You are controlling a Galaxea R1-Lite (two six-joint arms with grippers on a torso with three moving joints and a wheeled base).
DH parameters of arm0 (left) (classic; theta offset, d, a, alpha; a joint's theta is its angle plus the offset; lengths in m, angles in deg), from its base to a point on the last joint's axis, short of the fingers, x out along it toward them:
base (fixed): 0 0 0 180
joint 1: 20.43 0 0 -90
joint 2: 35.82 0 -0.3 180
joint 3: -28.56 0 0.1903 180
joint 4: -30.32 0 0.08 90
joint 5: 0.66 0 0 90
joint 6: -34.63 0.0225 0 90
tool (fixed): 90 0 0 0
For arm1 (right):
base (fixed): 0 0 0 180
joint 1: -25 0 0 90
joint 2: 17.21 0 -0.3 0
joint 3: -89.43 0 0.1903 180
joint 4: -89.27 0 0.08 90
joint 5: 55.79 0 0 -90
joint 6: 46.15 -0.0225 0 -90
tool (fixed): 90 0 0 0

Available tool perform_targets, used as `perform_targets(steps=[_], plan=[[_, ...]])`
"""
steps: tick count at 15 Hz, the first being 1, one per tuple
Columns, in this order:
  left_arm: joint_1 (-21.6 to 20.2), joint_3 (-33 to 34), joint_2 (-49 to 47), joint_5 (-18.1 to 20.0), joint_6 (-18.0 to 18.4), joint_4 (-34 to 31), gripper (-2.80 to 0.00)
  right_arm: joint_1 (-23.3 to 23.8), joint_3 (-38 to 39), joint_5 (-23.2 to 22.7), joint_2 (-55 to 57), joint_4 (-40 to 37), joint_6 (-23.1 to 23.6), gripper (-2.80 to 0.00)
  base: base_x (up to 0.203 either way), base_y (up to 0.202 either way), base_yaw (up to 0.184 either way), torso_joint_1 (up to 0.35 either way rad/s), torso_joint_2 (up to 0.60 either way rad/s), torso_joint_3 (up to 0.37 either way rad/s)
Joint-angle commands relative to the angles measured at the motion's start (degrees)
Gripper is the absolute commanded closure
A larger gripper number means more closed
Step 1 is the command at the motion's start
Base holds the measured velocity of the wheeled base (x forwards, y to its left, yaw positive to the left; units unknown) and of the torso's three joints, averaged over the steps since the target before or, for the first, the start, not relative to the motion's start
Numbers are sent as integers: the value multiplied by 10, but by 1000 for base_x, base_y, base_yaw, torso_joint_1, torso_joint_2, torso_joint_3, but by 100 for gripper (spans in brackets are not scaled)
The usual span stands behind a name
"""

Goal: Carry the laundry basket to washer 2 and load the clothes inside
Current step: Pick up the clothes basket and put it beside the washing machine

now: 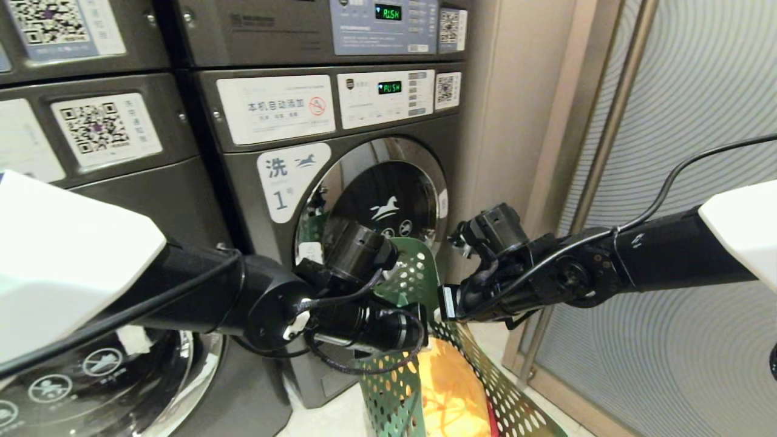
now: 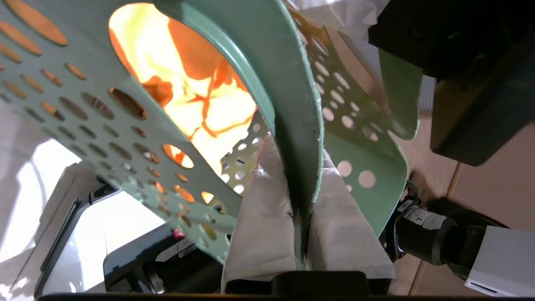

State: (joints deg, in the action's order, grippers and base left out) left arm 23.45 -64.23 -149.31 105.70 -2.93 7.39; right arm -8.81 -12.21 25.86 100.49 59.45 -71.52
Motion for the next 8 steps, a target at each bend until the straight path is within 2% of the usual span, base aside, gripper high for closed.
perform_targets(steps=[1, 8], plan=[[0, 0, -1, 1, -2, 1, 0, 0, 1, -1, 2, -1, 0, 0, 4, -5, 180, 7, 2, 2], [0, 8, 2, 1, -2, 2, 0, -2, 1, -1, 2, -1, 0, 0, 3, -9, 176, 2, 2, 3]])
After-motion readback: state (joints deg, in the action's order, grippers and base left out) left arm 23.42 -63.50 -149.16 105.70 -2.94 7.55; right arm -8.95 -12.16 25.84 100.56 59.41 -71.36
